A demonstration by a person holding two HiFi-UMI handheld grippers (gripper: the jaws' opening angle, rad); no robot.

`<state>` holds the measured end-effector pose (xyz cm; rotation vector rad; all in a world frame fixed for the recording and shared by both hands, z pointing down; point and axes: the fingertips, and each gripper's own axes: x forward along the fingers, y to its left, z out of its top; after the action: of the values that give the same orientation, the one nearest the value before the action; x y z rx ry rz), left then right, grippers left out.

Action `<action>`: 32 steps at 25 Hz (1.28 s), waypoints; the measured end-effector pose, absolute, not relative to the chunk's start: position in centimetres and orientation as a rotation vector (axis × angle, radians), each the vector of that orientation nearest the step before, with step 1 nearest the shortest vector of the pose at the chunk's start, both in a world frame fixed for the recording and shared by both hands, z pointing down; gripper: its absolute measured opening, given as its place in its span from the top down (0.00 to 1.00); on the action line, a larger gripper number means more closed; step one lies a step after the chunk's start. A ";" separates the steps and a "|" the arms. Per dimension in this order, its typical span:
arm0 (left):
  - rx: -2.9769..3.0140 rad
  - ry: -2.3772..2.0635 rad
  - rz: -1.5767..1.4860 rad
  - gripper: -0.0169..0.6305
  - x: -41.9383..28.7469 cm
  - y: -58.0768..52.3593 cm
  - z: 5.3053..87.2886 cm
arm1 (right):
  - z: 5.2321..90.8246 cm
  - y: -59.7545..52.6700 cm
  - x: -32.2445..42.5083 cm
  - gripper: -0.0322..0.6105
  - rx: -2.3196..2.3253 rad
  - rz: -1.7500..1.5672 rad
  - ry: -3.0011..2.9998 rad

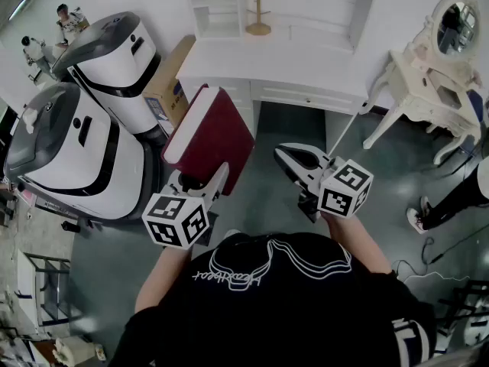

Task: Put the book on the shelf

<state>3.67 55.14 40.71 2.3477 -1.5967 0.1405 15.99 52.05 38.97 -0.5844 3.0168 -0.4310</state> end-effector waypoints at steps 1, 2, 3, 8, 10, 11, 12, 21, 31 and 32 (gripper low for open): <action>2.349 -1.596 0.140 0.65 3.7 55.0 40.6 | 38.9 51.9 16.1 0.94 -0.585 -0.430 3.015; 2.349 -1.594 0.138 0.65 3.8 54.9 40.5 | 38.8 51.8 16.1 0.94 -0.586 -0.429 3.013; 2.349 -1.593 0.134 0.65 3.9 54.8 40.5 | 38.8 51.7 16.2 0.94 -0.587 -0.430 3.013; 2.351 -1.573 0.127 0.65 4.1 53.9 40.6 | 39.5 50.9 16.4 0.94 -0.598 -0.462 3.014; 2.353 -1.565 0.134 0.65 4.3 53.3 40.7 | 39.9 50.5 16.5 0.94 -0.600 -0.485 3.014; 2.354 -1.561 0.135 0.65 4.3 53.1 40.8 | 40.0 50.2 16.6 0.94 -0.603 -0.495 3.012; 2.355 -1.556 0.134 0.65 4.4 52.7 40.8 | 40.0 49.9 16.6 0.94 -0.609 -0.501 3.008; 2.372 -1.493 0.134 0.65 4.8 48.2 41.3 | 41.1 46.1 17.0 0.94 -0.668 -0.536 2.990; 2.349 -1.460 0.136 0.65 2.3 38.8 42.9 | 42.2 36.8 14.5 0.94 -0.680 -0.539 2.995; 2.349 -1.459 0.138 0.65 2.0 37.5 42.9 | 42.3 35.6 14.2 0.94 -0.682 -0.540 2.995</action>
<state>1.99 37.51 42.93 2.3486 -1.4592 0.1376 14.21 35.61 42.32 -0.6816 2.9954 -0.5396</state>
